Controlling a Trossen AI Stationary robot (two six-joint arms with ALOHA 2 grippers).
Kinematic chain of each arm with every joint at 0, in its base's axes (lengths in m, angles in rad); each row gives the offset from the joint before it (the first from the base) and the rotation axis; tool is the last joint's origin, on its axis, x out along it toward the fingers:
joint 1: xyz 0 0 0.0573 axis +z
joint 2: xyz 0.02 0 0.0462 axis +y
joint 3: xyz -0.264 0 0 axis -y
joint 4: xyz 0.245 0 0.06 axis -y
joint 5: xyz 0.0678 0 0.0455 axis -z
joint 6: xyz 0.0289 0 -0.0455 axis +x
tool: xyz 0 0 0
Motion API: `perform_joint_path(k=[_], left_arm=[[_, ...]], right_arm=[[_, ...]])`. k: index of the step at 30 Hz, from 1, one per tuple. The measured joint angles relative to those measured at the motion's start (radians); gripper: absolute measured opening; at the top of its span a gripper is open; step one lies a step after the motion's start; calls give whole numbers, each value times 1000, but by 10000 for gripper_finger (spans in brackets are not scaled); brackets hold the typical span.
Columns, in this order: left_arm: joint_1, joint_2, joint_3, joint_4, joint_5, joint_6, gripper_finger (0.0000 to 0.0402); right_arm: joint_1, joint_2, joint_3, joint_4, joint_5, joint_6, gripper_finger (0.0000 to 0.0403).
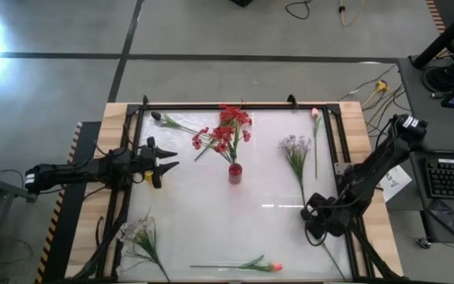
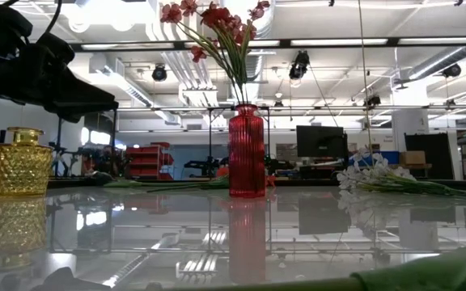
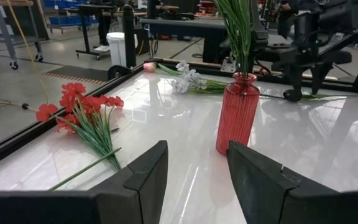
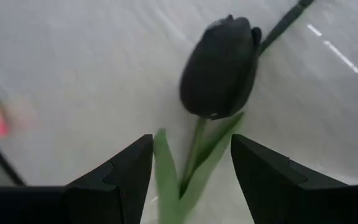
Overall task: Sort flowers into vase by color
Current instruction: Put the right black flower into the red vase
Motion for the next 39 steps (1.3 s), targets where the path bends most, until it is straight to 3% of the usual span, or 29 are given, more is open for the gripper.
perform_joint_path(k=[7, 19, 24, 29, 33, 36, 39], left_arm=[[0, 0, 0, 0, 0, 0, 155], [0, 0, 0, 0, 0, 0, 155], [0, 0, 0, 0, 0, 0, 155], [0, 0, 0, 0, 0, 0, 155], [0, 0, 0, 0, 0, 0, 155], [0, 0, 0, 0, 0, 0, 155], [0, 0, 0, 0, 0, 0, 155]], right_arm=[[0, 94, 4, 14, 9, -5, 187], [-1, 233, 115, -5, 93, -120, 18], [-19, 229, 224, 15, 200, -236, 14], [-69, 149, 381, 22, 406, -516, 13], [-114, 69, 505, 83, 587, -833, 13], [-154, 13, 568, 234, 669, -1154, 13], [-195, -28, 588, 502, 680, -1528, 13]])
